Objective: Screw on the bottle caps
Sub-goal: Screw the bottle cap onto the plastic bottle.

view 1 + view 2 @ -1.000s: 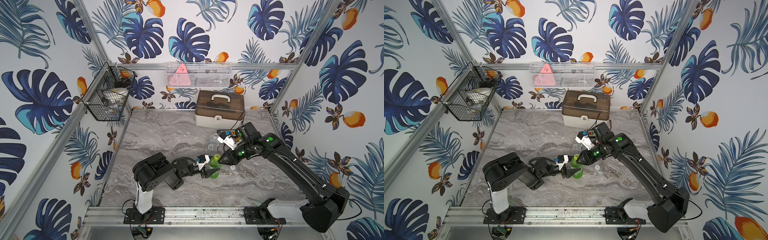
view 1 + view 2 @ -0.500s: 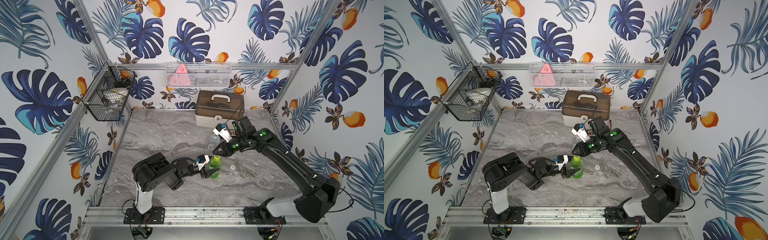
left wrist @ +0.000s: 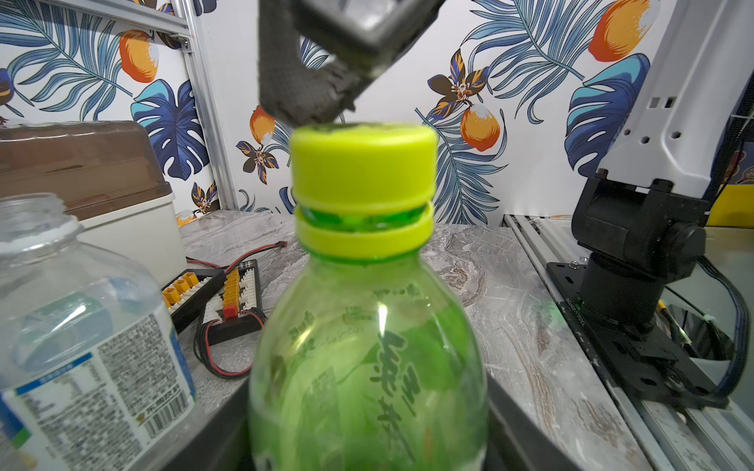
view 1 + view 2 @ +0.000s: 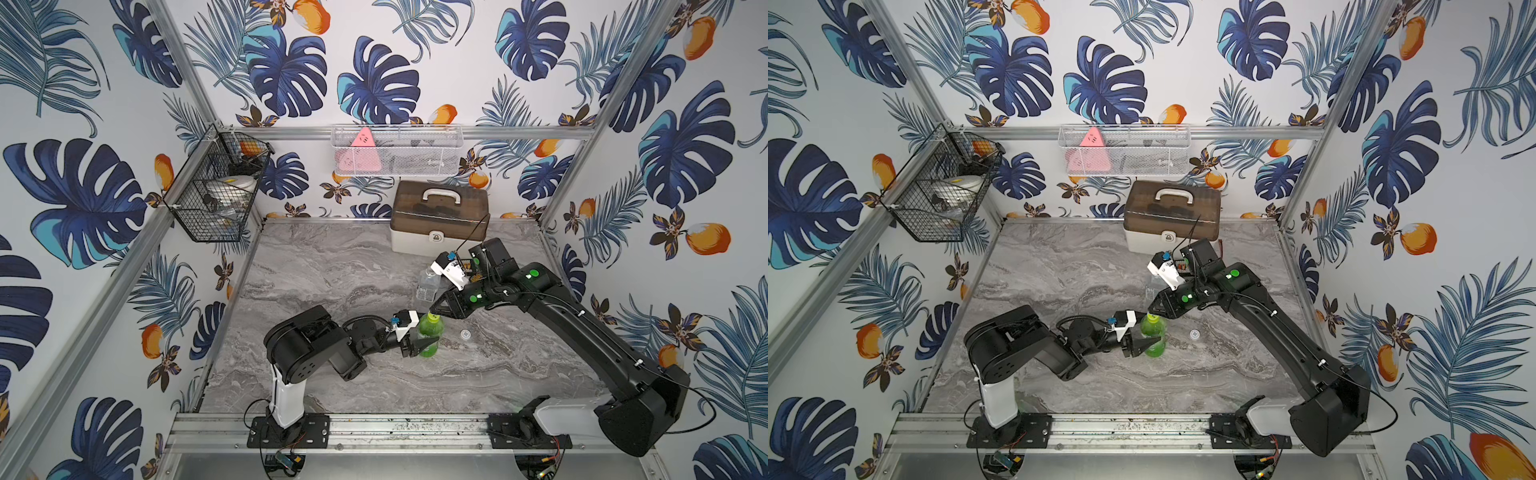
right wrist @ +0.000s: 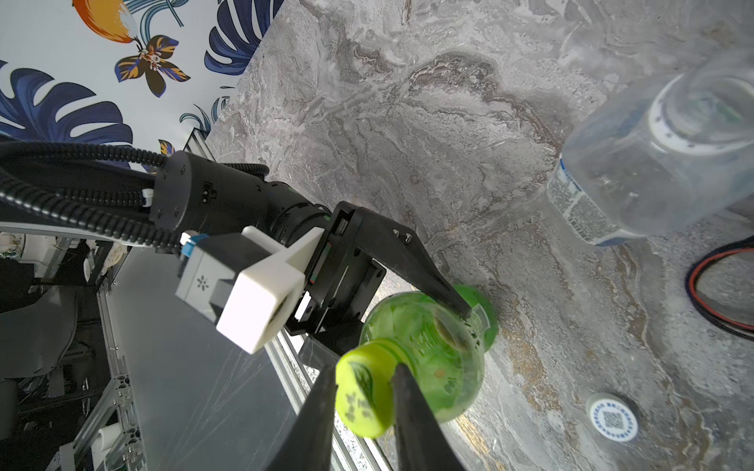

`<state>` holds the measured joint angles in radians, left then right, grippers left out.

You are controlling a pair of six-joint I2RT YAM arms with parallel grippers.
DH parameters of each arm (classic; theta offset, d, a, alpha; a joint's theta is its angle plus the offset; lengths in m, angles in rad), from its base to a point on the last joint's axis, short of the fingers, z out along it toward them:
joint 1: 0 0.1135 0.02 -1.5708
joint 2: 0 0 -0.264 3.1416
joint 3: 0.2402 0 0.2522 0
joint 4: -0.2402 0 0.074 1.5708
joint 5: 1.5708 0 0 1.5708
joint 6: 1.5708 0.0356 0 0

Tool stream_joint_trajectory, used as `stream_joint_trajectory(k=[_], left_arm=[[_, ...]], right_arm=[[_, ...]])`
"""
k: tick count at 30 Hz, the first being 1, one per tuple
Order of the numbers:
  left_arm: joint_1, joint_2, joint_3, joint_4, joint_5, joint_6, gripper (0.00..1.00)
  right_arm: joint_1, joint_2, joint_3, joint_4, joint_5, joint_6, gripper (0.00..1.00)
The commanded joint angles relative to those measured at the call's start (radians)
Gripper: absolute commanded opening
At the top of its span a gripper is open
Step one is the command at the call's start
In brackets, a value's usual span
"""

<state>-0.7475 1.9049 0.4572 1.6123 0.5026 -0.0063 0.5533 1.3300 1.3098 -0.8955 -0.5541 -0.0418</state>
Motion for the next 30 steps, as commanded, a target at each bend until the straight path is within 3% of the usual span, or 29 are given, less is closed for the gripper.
stream_joint_trajectory(k=[1,12,19,30], left_arm=[[0.003,0.012,-0.01,-0.066,-0.044,0.007,0.68],[0.003,0.013,-0.011,-0.065,-0.036,0.008,0.67],[0.002,0.011,-0.011,-0.065,-0.031,0.008,0.68],[0.004,0.01,-0.009,-0.065,-0.036,0.007,0.68]], right_arm=[[0.004,-0.015,-0.006,-0.059,-0.057,0.0,0.26],[0.013,-0.095,-0.009,-0.026,-0.006,0.036,0.3],[0.012,0.019,0.084,-0.016,0.035,-0.012,0.29],[0.013,0.055,0.055,-0.035,0.019,-0.025,0.25]])
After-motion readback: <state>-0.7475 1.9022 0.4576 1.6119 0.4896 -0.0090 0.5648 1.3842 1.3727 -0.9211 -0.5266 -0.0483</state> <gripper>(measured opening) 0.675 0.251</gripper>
